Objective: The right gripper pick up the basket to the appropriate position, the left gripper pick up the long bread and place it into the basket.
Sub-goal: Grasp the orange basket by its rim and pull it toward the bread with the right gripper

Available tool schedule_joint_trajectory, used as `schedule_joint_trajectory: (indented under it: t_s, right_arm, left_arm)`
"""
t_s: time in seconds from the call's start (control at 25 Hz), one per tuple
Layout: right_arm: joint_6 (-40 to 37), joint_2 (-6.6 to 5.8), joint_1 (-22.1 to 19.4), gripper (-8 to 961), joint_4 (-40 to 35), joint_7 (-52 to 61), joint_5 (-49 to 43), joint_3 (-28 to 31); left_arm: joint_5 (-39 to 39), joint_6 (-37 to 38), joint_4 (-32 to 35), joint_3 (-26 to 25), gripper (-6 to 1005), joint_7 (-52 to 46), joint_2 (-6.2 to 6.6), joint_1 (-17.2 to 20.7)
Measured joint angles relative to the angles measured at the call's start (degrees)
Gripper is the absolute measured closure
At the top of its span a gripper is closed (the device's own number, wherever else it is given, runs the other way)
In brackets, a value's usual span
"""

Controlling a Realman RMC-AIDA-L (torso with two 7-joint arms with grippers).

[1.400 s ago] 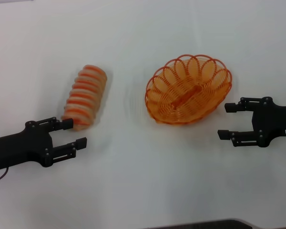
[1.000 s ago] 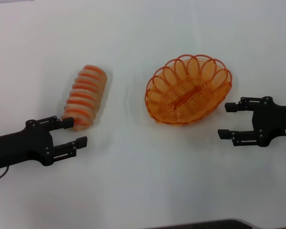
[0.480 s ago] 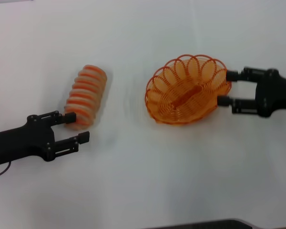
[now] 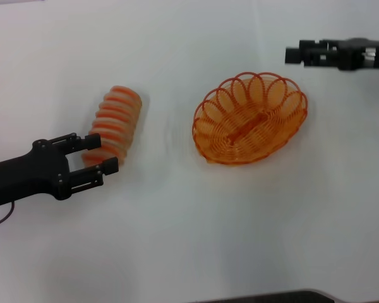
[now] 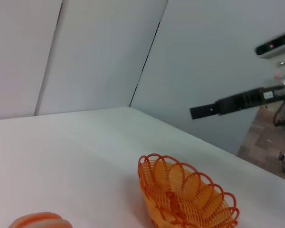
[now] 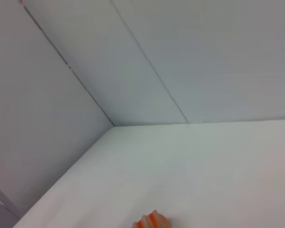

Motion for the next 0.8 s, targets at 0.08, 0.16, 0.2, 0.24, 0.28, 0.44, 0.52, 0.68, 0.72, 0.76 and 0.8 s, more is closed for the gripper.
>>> schedule_joint_trajectory:
  t_s: [0.08,0.16,0.2,0.24,0.28,0.44,0.52,0.68,0.72,0.76,0.8]
  right_arm:
    - [0.39,-0.87,1.61,156,-0.02,4.47,-1.04,-0.73]
    - [1.23,-1.65,3.37,156,-0.08,9.06,-3.52,-0.96]
    - [2.01,-1.92,4.16,156,-0.36,11.27,-5.15,-0.98]
    - [2.63,-2.09,4.81,156,-0.77,13.02,-6.87,-1.01]
    - [3.44,-2.20,5.46,156,-1.35,14.91,-8.66,-1.03]
    - [5.31,-2.27,7.70,157,-3.29,18.50,-15.70,-1.17]
    - [5.65,-2.31,8.79,157,-3.55,19.03,-18.75,-1.45]
    - [6.55,-1.83,10.98,158,-3.57,19.18,-23.95,-2.93]
    - [6.77,-1.71,11.32,158,-3.51,19.19,-24.49,-3.77]
    - [7.12,-1.58,11.60,158,-3.45,19.20,-24.73,-4.78]
    - [7.34,-1.45,11.81,158,-3.41,19.23,-24.82,-5.82]
  left_arm:
    - [0.00,0.08,0.00,0.01,313,-0.14,-0.04,-0.11]
    - [0.00,0.19,0.00,0.01,312,-0.16,-0.12,-0.18]
    - [0.00,0.21,-0.01,0.02,312,-0.16,-0.16,-0.20]
    - [0.00,0.21,-0.01,0.02,312,-0.17,-0.18,-0.22]
    - [0.01,0.22,-0.01,0.03,312,-0.18,-0.21,-0.25]
    - [0.01,0.24,0.02,0.06,313,-0.19,-0.24,-0.43]
    - [0.01,0.25,0.02,0.07,313,-0.20,-0.25,-0.57]
    - [0.01,0.20,-0.05,0.07,314,-0.22,-0.30,-0.93]
    - [0.02,0.12,-0.07,0.07,314,-0.22,-0.34,-1.04]
    - [0.04,0.04,-0.07,0.07,314,-0.23,-0.42,-1.09]
    - [0.08,-0.04,-0.05,0.07,315,-0.23,-0.50,-1.14]
